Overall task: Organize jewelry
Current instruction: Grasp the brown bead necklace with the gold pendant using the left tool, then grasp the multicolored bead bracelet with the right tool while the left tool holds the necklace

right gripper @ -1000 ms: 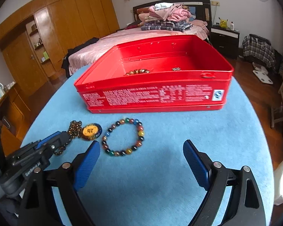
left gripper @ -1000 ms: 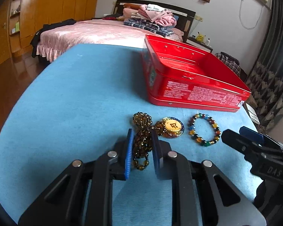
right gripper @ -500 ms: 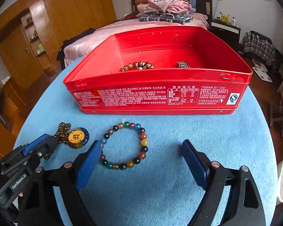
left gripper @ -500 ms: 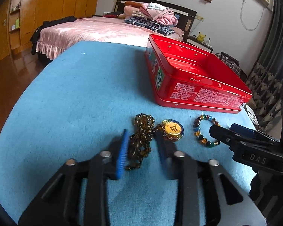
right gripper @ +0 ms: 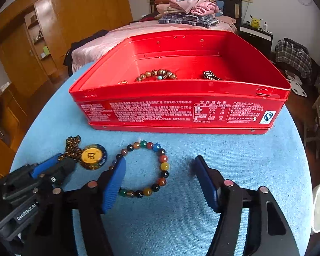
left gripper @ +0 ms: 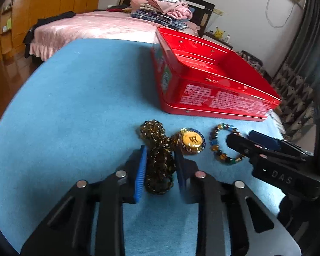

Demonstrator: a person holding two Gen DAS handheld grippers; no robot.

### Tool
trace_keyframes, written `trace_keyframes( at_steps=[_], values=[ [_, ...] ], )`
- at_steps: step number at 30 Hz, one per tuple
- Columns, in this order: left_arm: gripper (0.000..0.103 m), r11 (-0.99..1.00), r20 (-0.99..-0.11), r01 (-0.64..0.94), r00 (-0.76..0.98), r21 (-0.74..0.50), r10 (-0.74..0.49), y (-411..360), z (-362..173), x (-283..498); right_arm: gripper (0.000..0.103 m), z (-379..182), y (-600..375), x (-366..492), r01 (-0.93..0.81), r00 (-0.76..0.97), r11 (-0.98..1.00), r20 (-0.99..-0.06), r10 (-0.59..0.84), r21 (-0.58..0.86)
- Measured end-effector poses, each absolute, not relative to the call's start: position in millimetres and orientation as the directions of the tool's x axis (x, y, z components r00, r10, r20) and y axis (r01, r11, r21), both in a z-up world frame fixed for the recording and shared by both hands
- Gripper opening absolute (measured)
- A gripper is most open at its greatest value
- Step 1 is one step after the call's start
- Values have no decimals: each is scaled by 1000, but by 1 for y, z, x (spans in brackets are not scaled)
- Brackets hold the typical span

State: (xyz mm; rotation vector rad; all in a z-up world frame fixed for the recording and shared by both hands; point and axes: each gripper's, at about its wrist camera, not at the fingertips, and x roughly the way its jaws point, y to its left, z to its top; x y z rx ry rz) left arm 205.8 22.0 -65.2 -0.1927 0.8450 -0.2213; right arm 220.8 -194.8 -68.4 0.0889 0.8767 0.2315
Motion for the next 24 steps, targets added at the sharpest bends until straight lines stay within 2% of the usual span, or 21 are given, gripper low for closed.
trace_keyframes(
  at_steps=[4,6,8,10,13,18,20,21,22,23,24],
  values=[
    [21,945,-696,121,649,-304,-307,22,-67,197,63,-68,-197,218,-168,616,968,-746,252,189],
    [24,940,-688,129,652,-315,-320,24,-67,191,63,-68,-199,218,-170,616,965,-743,263,201],
    [31,939,-684,139,654,-314,-325,23,-65,185,63,-68,-201,217,-170,617,962,-738,273,214],
    [61,939,-676,140,662,-313,-324,23,-61,178,63,-68,-200,216,-170,617,962,-737,275,216],
    [63,949,-682,131,668,-288,-299,20,-61,177,63,-68,-203,215,-170,618,959,-734,282,225],
    [62,959,-689,130,672,-252,-272,12,-62,188,63,-68,-204,216,-170,617,957,-732,289,234],
    [58,965,-706,121,662,-231,-252,9,-64,194,63,-68,-205,216,-170,618,959,-733,284,228],
    [50,970,-713,117,660,-213,-236,7,-64,196,63,-68,-205,216,-170,618,959,-734,282,225],
    [37,972,-719,117,656,-202,-228,4,-64,198,63,-68,-205,216,-170,618,960,-734,281,224],
    [32,973,-723,114,654,-199,-225,4,-65,199,63,-68,-205,217,-170,617,960,-735,280,223],
    [22,972,-723,113,653,-204,-227,5,-65,198,63,-68,-205,216,-170,618,961,-736,278,219]
  ],
)
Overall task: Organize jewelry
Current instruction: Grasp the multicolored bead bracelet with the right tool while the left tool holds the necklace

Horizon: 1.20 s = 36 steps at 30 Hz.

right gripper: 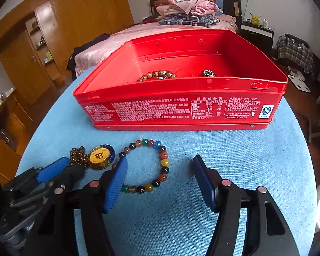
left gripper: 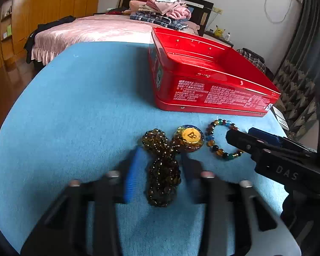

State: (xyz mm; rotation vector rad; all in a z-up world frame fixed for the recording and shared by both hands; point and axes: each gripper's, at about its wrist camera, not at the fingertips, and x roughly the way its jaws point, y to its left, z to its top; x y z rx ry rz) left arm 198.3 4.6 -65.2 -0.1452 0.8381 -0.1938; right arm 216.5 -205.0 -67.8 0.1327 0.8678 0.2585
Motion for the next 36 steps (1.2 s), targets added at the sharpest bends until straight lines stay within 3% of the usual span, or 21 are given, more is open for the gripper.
trace_keyframes(
  at_steps=[9,15,22,36],
  values=[
    [17,970,-712,80,665,-232,-225,12,-65,196,62,-67,-198,216,-175,617,964,-740,267,202],
    [17,973,-716,70,666,-218,-208,14,-64,197,54,-68,-188,220,-181,613,971,-754,235,156],
    [17,974,-716,60,668,-221,-204,13,-63,196,8,-70,-189,219,-210,602,965,-757,255,158],
    [16,969,-677,74,703,-238,-220,8,-42,184,8,-33,-209,189,-251,643,947,-696,319,203]
  ],
)
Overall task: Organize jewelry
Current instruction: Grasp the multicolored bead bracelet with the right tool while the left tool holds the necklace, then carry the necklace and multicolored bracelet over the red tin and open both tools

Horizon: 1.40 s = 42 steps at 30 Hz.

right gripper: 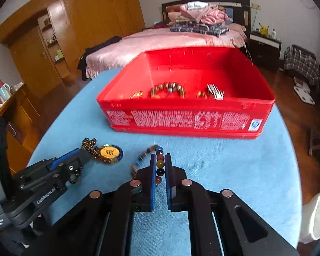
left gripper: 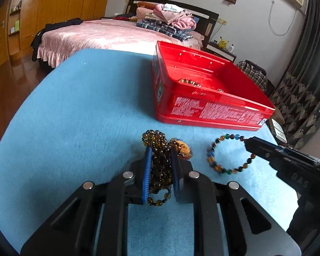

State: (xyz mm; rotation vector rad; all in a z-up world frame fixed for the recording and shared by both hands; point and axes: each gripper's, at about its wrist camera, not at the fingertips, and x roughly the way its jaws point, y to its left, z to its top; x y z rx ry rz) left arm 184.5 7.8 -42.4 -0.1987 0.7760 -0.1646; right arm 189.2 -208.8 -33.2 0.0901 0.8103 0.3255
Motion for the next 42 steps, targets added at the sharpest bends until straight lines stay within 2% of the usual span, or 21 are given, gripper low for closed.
trace_keyframes(
  at_steps=[21,32,42],
  values=[
    [16,962,-559,130,792,-239,-245,-3,26,180,8,38,-234,187,-275,739,950,-600,306,147],
    [16,958,-495,194,824,-212,-277,-35,59,215,8,58,-249,219,-265,776,952,-552,304,152],
    [16,949,-481,230,821,-216,-308,-63,60,275,8,51,-266,280,-254,778,947,-539,322,198]
  ],
)
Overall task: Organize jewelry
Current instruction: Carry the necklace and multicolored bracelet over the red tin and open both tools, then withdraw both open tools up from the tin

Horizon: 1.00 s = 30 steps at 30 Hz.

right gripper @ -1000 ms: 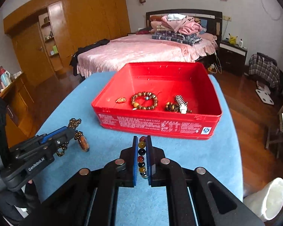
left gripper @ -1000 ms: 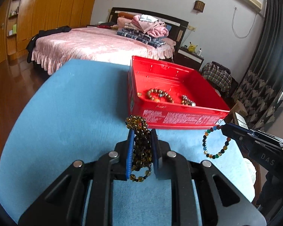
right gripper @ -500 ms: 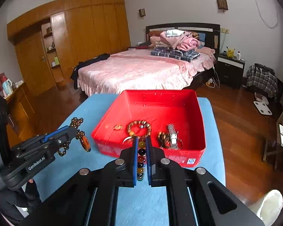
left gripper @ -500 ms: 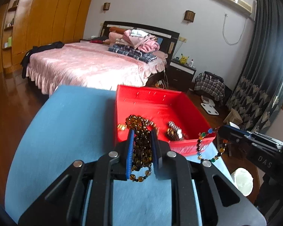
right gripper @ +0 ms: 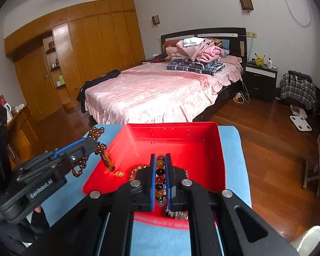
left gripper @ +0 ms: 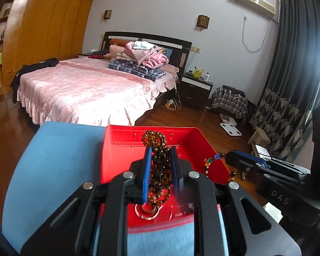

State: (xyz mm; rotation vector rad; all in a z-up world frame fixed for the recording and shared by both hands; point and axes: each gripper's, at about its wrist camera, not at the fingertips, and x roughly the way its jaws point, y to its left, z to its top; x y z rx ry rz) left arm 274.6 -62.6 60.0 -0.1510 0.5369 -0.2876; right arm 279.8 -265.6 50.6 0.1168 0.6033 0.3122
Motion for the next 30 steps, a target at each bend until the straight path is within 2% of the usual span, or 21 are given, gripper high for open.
trace_keyframes(
  at_steps=[3,4,5,6,7,9,10,12,14,21,26,30],
  values=[
    [18,952,-501,226,811,-207,-301,-69,49,294,9,42,-264,297,-253,765,948,-559,319,195],
    [21,954,-513,222,805,-204,-297,-69,46,299,17,40,-263,301,-246,764,952,-568,308,185],
    [22,956,-525,213,801,-200,-288,-69,43,303,34,37,-263,304,-227,765,958,-577,286,173],
    [30,959,-528,205,802,-195,-279,-67,41,304,40,34,-263,303,-216,767,963,-581,271,164],
    [45,961,-527,200,805,-191,-273,-65,42,305,42,33,-265,303,-199,776,969,-581,248,147],
    [55,965,-509,189,822,-182,-257,-60,44,302,51,32,-267,301,-189,784,974,-578,228,128],
    [56,965,-505,189,824,-179,-255,-59,46,301,60,30,-270,298,-175,789,977,-577,212,119],
    [60,966,-498,189,830,-174,-252,-56,49,298,64,30,-276,292,-158,798,980,-568,200,122],
    [66,970,-490,176,839,-168,-237,-50,53,291,73,31,-280,288,-144,803,982,-564,190,125],
    [88,981,-457,140,870,-136,-187,-37,65,256,84,37,-288,261,-142,817,983,-547,181,113],
    [93,984,-463,111,871,-137,-163,-29,70,238,94,44,-288,241,-157,828,978,-522,206,137],
    [94,987,-462,100,874,-128,-148,-25,76,221,97,51,-289,223,-171,833,971,-502,232,166]
  ],
)
